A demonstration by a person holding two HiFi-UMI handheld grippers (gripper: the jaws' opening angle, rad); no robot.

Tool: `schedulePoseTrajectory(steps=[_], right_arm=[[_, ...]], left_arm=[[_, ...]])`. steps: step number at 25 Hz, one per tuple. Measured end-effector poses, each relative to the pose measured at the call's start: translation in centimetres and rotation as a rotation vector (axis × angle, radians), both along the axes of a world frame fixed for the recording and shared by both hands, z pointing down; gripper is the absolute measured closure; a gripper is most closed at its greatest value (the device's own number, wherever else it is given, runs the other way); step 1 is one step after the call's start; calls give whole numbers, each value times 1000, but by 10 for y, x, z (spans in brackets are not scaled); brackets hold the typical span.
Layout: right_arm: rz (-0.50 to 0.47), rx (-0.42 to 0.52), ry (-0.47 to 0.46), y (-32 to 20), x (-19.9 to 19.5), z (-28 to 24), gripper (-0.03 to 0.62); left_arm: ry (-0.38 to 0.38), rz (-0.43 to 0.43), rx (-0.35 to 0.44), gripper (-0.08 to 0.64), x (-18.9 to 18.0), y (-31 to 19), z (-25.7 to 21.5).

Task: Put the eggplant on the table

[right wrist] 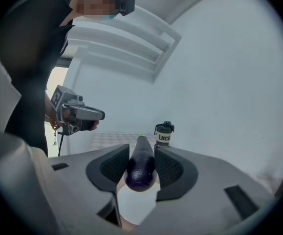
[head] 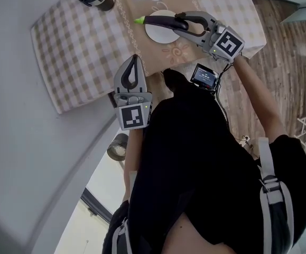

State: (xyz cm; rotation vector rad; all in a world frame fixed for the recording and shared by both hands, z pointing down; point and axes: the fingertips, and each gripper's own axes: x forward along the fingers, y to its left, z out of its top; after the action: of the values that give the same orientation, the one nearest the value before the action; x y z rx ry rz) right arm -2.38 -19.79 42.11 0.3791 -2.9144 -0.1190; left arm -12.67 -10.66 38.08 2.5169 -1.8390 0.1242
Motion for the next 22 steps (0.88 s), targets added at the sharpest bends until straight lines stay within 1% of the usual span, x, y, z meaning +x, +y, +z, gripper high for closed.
schedulePoseTrajectory(steps=[7,14,22], right_arm=[[-38,-53,46,-13,1,38,423],[-68,-98,78,-19,-3,67,423],[-130,-132,146,-21,-8,98,423]], left_arm=[[-11,9,-36,568,2,-3,11],[-10,-5,-77,568,-1,-4,22],[-14,-32,-104,568,-11,-8,31]])
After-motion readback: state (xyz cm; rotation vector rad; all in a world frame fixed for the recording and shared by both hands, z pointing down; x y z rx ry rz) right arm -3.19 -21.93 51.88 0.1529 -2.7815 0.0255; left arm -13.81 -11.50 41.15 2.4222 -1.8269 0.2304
